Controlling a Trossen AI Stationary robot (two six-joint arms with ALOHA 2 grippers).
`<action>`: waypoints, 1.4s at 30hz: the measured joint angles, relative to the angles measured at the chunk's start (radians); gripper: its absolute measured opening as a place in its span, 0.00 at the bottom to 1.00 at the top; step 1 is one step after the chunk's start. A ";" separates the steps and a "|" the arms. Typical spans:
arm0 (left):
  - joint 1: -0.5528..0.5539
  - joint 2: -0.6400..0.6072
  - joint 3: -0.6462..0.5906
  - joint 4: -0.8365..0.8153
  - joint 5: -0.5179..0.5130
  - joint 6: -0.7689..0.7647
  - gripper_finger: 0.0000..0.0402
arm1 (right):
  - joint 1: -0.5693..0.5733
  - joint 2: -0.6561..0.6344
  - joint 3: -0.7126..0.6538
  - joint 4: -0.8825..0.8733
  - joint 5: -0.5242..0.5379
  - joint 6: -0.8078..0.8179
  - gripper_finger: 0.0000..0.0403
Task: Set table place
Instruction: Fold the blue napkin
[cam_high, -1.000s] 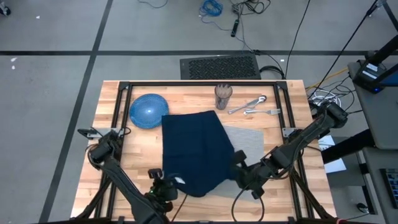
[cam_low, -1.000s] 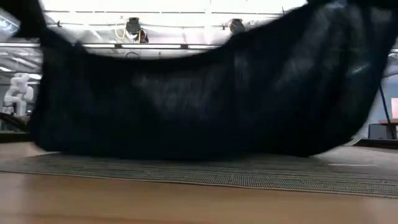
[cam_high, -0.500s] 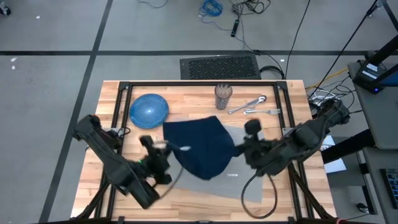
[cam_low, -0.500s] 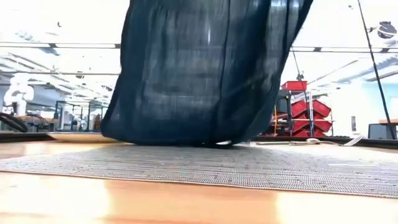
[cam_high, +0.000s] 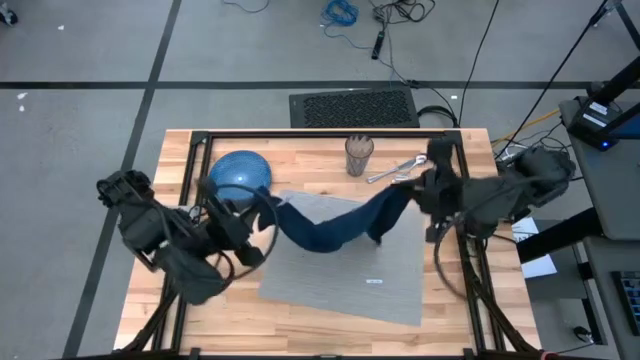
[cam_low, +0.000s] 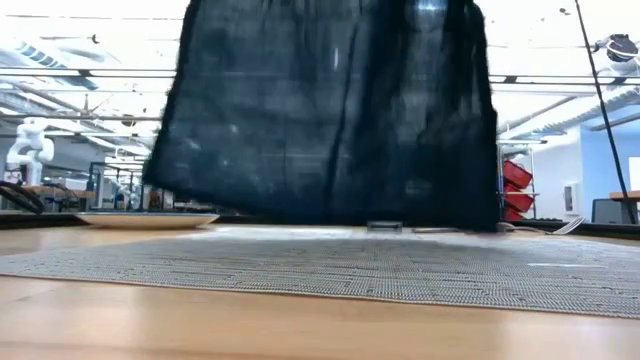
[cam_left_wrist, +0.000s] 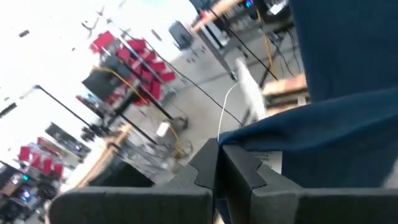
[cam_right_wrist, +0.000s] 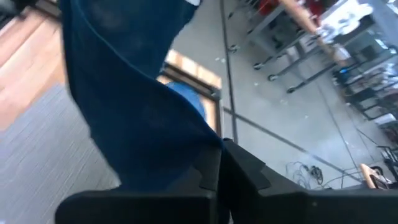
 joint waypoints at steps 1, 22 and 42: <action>0.000 0.000 0.025 0.049 -0.017 0.075 0.00 | -0.011 0.000 0.023 0.004 0.001 -0.008 0.00; -0.156 0.103 0.106 0.559 -0.204 0.659 0.00 | 0.289 0.008 0.104 -0.035 -0.003 0.116 0.00; -0.297 0.211 0.105 0.909 -0.205 0.871 0.00 | 0.627 0.099 0.103 -0.034 0.079 0.228 0.00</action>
